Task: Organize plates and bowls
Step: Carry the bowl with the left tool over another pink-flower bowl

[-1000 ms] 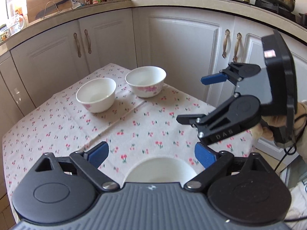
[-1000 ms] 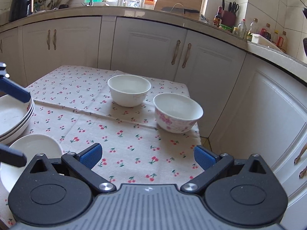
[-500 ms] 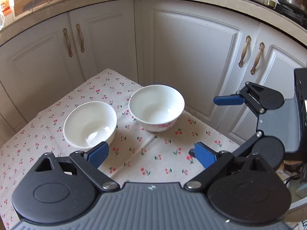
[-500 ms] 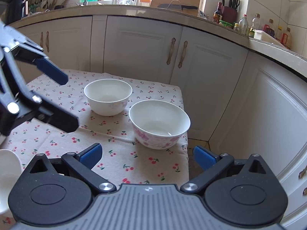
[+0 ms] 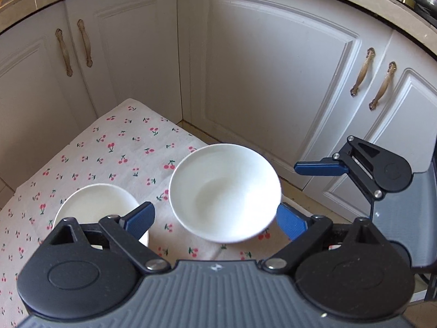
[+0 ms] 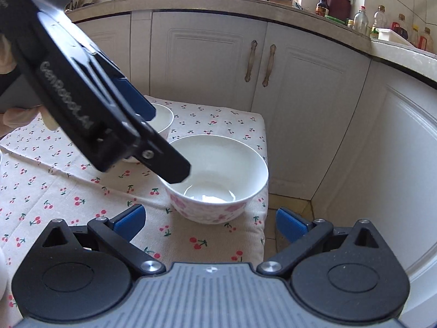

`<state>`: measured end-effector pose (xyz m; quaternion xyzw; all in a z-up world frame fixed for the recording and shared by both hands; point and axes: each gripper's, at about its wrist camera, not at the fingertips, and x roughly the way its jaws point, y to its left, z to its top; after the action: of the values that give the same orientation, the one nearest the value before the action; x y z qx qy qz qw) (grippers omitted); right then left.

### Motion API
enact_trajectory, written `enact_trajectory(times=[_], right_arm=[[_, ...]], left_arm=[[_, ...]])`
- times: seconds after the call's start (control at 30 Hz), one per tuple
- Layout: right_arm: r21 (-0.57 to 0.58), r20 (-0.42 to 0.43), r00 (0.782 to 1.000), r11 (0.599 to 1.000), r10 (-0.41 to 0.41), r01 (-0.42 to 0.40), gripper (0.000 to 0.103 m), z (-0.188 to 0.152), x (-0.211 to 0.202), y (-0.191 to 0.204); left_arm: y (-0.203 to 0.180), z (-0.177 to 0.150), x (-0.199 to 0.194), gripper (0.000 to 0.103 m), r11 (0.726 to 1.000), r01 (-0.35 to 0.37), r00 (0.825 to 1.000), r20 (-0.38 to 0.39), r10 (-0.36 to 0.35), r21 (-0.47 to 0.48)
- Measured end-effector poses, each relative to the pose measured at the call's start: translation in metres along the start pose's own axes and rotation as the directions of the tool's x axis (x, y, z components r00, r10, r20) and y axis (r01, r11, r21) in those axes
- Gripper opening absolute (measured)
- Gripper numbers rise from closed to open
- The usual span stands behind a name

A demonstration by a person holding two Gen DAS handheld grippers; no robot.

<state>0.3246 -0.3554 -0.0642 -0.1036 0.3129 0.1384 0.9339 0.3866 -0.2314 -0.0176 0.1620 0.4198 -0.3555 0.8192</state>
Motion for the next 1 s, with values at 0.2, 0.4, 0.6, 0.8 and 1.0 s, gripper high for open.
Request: enact_trajectory(times=[0.2, 0.4, 0.6, 0.8, 1.0], right_arm=[[-0.006, 0.007, 1.000, 1.000, 0.010, -0.010, 0.103, 0.000, 0.012, -0.005], [0.001, 0.010, 0.999, 0.999, 0.034, -0.034, 0.103, 0.001, 0.021, -0.011], [0.002, 0.012, 0.999, 0.999, 0.052, -0.052, 0.101, 0.004, 0.023, -0.013], [-0.017, 0.013, 0.998, 0.998, 0.057, -0.057, 0.099, 0.005, 0.026, -0.011], [-0.001, 0.018, 0.998, 0.998, 0.061, -0.061, 0.095, 0.005, 0.028, -0.014]], left_arm=[[0.010, 0.016, 0.023, 0.093, 1.000, 0.017, 0.999, -0.027, -0.017, -0.015], [0.014, 0.024, 0.041, 0.090, 0.998, 0.061, 0.995, -0.071, -0.063, -0.026], [0.021, 0.033, 0.051, 0.090, 0.994, 0.092, 0.988, -0.118, -0.099, -0.064], [0.035, 0.037, 0.058, 0.089, 0.982, 0.131, 0.977, -0.150, -0.150, -0.133], [0.036, 0.037, 0.062, 0.086, 0.982, 0.141, 0.974, -0.162, -0.160, -0.124]])
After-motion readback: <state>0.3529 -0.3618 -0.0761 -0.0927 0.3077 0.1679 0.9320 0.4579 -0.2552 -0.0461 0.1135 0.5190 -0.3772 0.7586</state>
